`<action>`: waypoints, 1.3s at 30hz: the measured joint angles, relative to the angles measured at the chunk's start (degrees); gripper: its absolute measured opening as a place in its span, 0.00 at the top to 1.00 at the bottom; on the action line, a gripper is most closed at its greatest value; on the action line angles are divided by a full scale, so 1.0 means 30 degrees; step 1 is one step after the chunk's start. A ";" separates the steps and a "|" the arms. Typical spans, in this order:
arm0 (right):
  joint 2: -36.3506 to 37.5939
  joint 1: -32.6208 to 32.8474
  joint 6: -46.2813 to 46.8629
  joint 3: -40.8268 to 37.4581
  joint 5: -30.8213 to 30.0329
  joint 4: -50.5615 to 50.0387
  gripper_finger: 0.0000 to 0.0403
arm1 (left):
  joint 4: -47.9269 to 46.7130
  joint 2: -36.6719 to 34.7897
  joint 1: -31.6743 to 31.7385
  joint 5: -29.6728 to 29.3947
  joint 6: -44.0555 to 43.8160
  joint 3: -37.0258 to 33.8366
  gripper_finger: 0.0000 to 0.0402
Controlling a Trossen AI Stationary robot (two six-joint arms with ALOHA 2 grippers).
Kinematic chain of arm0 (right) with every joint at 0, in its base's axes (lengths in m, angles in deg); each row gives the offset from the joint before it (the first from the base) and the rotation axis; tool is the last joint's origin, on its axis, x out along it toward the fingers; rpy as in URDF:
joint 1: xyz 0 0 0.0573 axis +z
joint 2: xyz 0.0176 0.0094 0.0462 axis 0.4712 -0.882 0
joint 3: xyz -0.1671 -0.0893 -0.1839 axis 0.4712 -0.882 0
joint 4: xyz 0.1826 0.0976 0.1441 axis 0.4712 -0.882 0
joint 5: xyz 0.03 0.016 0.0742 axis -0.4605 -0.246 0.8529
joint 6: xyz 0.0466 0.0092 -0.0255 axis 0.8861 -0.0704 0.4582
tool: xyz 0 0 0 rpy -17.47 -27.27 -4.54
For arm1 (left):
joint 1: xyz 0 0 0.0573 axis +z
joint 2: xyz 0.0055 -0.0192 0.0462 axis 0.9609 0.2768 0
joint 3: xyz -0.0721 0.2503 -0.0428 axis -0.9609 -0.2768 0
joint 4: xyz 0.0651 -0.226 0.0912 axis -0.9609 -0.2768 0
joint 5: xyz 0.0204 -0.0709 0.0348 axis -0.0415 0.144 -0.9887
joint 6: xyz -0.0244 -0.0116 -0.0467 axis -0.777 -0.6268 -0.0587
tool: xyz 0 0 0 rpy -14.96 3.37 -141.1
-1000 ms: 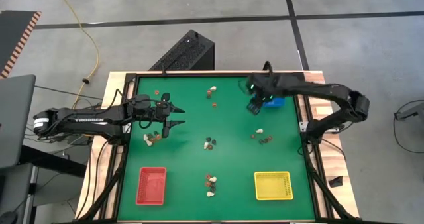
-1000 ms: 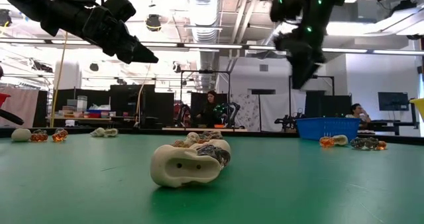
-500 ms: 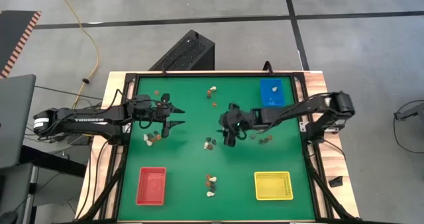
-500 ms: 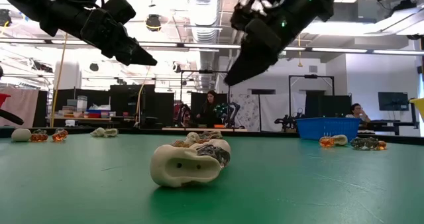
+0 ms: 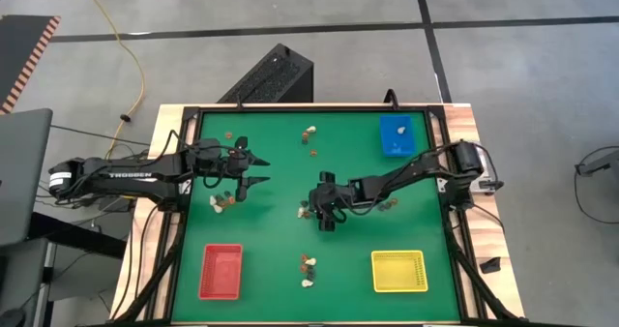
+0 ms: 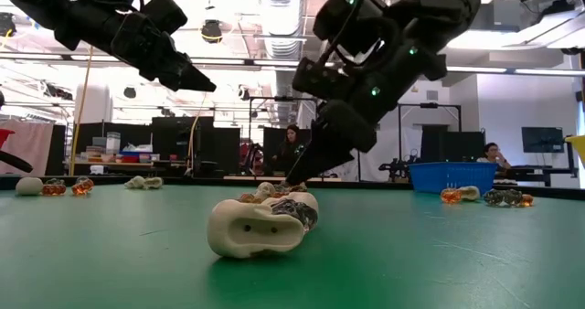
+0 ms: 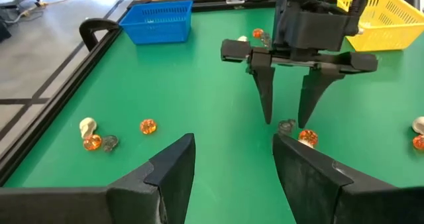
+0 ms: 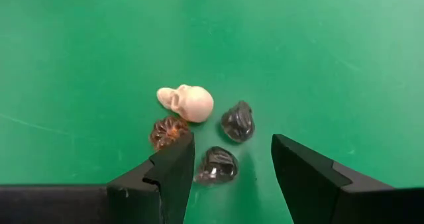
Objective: Sort Halloween decoration
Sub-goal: Put the black skull toy into the yellow bin
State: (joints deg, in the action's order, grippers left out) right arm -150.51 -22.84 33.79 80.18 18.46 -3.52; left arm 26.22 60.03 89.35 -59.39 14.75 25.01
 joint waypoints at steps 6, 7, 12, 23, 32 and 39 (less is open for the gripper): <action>-0.0768 -0.0058 -0.0004 0.0000 -0.0066 0.0160 0.43 | -0.0162 0.0000 -0.0007 0.0007 0.0007 0.0000 0.52; -0.0841 -0.0058 0.0003 0.0001 -0.0075 0.0193 0.43 | -0.0166 0.0000 -0.0006 0.0007 0.0007 0.0000 0.52; -0.0876 -0.0053 0.0010 0.0007 -0.0095 0.0142 0.46 | -0.0164 0.0000 0.0000 0.0007 0.0007 0.0000 0.52; -0.0806 -0.0044 0.0010 0.0007 -0.0065 -0.0015 0.69 | -0.0157 0.0000 0.0000 0.0000 0.0007 0.0000 0.52; 0.2367 0.0070 0.0825 0.0000 -0.0033 -0.2457 0.66 | -0.0148 0.0000 0.0000 0.0000 0.0007 0.0000 0.52; 0.7211 0.1167 0.4473 0.0015 0.1621 -0.6893 0.68 | -0.0050 0.0000 0.0000 0.0000 0.0053 0.0000 0.52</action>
State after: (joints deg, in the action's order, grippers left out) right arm -128.88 -19.34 47.21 80.22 23.33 -24.20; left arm 26.07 60.03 89.35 -59.39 14.91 25.01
